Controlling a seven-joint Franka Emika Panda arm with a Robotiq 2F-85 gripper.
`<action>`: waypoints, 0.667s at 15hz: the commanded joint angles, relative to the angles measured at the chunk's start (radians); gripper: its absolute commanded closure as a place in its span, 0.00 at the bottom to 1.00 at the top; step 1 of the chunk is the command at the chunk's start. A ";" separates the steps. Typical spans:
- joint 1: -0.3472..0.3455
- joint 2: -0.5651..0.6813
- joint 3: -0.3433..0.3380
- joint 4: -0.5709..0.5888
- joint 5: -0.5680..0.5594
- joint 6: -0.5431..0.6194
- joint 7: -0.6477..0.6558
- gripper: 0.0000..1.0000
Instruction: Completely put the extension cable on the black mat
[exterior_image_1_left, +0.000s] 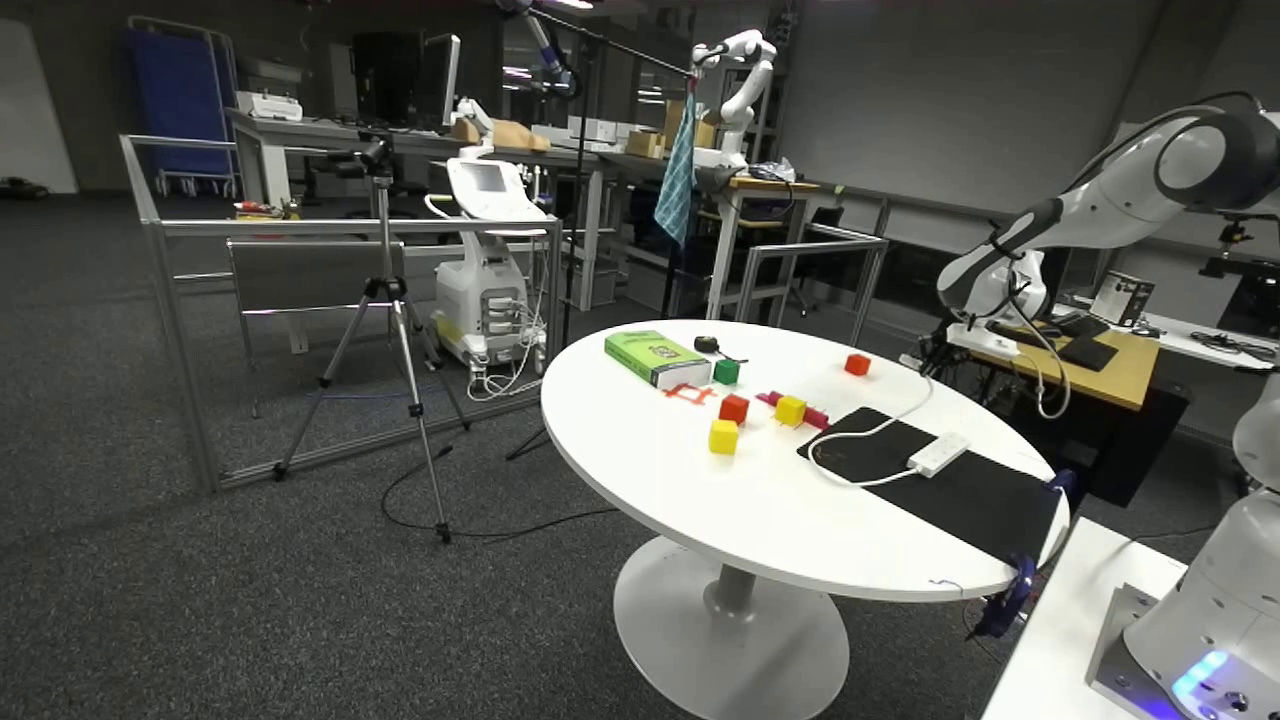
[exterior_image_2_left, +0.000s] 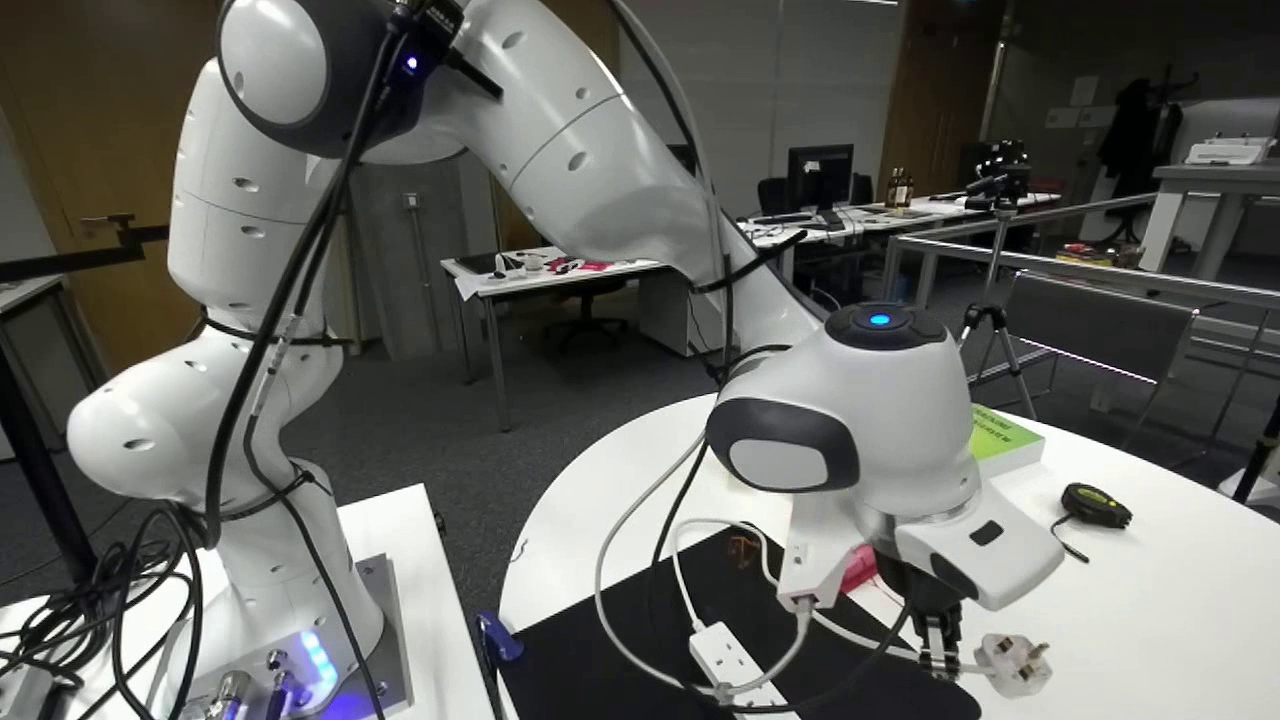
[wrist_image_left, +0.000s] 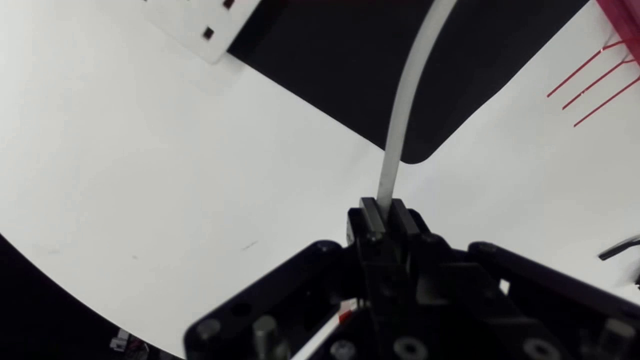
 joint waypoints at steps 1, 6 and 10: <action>-0.009 -0.137 -0.029 -0.108 0.064 -0.104 0.032 0.98; 0.039 -0.187 -0.119 -0.179 0.061 -0.232 0.142 0.98; 0.062 -0.161 -0.137 -0.225 0.124 -0.177 0.218 0.98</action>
